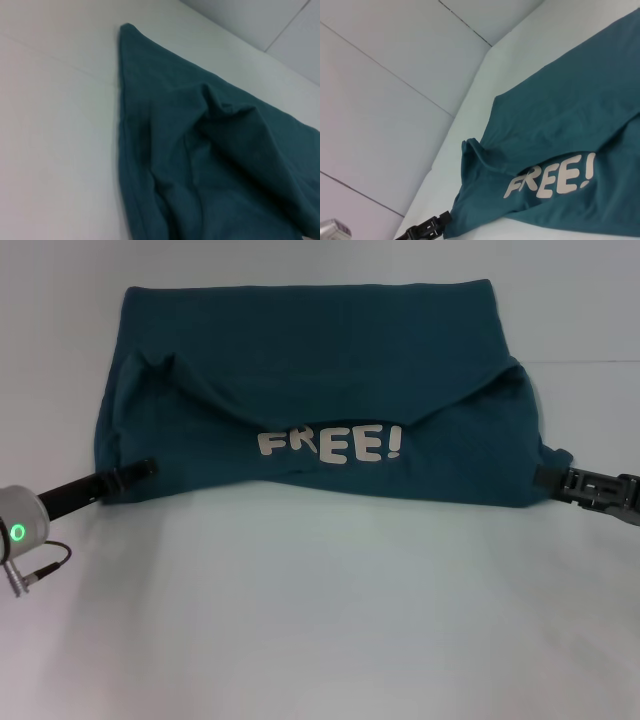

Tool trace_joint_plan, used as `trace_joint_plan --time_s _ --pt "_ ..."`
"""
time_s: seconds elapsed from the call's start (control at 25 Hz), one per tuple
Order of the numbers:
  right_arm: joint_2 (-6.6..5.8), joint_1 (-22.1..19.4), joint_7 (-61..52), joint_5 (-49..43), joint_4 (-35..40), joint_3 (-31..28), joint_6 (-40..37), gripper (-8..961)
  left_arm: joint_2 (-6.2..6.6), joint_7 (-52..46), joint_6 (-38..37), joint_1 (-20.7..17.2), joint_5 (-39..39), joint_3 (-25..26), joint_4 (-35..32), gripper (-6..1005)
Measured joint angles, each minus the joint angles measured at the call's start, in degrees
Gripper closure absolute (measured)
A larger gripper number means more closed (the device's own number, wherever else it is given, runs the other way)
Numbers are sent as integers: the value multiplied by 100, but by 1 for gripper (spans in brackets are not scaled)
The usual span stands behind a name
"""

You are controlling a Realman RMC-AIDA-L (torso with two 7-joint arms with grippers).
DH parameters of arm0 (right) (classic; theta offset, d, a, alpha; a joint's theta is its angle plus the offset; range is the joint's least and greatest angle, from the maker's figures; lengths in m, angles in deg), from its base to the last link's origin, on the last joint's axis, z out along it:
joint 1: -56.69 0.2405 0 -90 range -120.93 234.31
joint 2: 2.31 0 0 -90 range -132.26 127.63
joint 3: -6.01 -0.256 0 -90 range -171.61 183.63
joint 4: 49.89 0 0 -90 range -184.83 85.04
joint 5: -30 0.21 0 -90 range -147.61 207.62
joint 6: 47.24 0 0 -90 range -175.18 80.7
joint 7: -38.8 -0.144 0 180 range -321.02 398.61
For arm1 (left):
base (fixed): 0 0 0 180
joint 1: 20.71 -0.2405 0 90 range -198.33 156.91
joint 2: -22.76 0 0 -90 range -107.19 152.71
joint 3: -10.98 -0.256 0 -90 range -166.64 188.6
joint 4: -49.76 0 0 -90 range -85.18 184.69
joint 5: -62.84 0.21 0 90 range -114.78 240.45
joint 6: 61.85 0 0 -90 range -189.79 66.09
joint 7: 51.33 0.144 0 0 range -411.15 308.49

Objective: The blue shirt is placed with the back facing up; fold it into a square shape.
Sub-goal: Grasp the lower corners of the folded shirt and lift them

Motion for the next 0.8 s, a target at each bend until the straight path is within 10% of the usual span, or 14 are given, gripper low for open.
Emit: trace_joint_plan --time_s 0.44,0.8 --pt "-16 -36 8 12 -30 -17 -9 178 -7 -155 16 40 3 -78 -32 303" --pt "-30 -54 8 8 -30 -18 -11 178 -1 -288 -16 39 128 -76 -51 599"
